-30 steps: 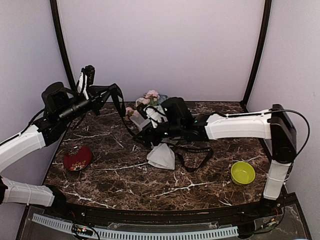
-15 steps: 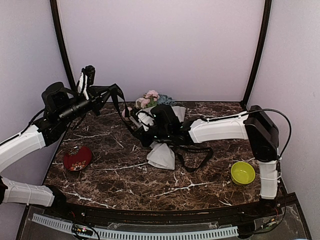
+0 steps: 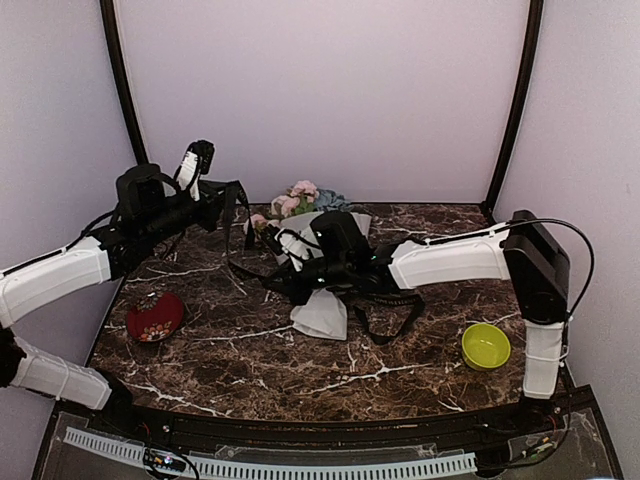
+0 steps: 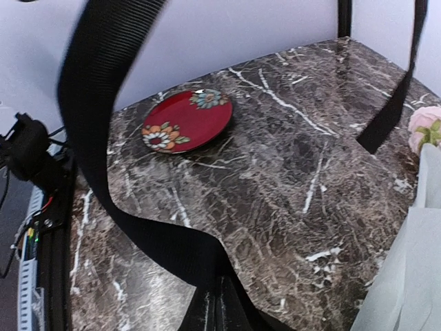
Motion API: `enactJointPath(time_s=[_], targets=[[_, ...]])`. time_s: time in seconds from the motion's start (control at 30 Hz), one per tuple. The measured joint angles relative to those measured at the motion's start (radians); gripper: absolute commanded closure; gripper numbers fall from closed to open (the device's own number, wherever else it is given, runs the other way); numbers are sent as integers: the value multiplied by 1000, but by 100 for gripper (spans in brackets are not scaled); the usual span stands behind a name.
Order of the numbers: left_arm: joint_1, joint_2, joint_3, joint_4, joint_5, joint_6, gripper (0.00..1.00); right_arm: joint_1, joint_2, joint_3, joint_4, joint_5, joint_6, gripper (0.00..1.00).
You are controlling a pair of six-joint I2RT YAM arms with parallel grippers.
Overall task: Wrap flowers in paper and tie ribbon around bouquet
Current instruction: Pass from the left arm to the right
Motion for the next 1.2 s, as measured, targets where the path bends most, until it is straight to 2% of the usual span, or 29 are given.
enactJointPath(time_s=[0.17, 0.3, 0.47, 0.67, 0.7, 0.83, 0.9, 1.07, 1.2], targets=[[0, 142, 23, -74, -93, -5, 100, 0, -58, -50, 1, -111, 12, 100], [0, 209, 40, -108, -98, -6, 100, 0, -77, -75, 9, -168, 18, 100], [-3, 371, 159, -209, -78, -17, 100, -1, -123, -134, 14, -230, 20, 100], [-34, 404, 119, -288, -85, -73, 100, -3, -234, -226, 49, -275, 30, 100], [-50, 404, 100, -287, -90, -85, 98, -2, -245, -233, 57, -280, 32, 100], [-129, 411, 29, -310, -93, -134, 62, -8, -257, -241, 87, -302, 39, 100], [-158, 412, -8, -311, -93, -158, 53, -14, -258, -251, 103, -306, 46, 100], [-161, 360, -111, -312, -149, -187, 47, -38, -259, -282, 113, -318, 69, 100], [-156, 150, -233, -250, -179, -189, 48, -48, -259, -288, 130, -317, 87, 100]])
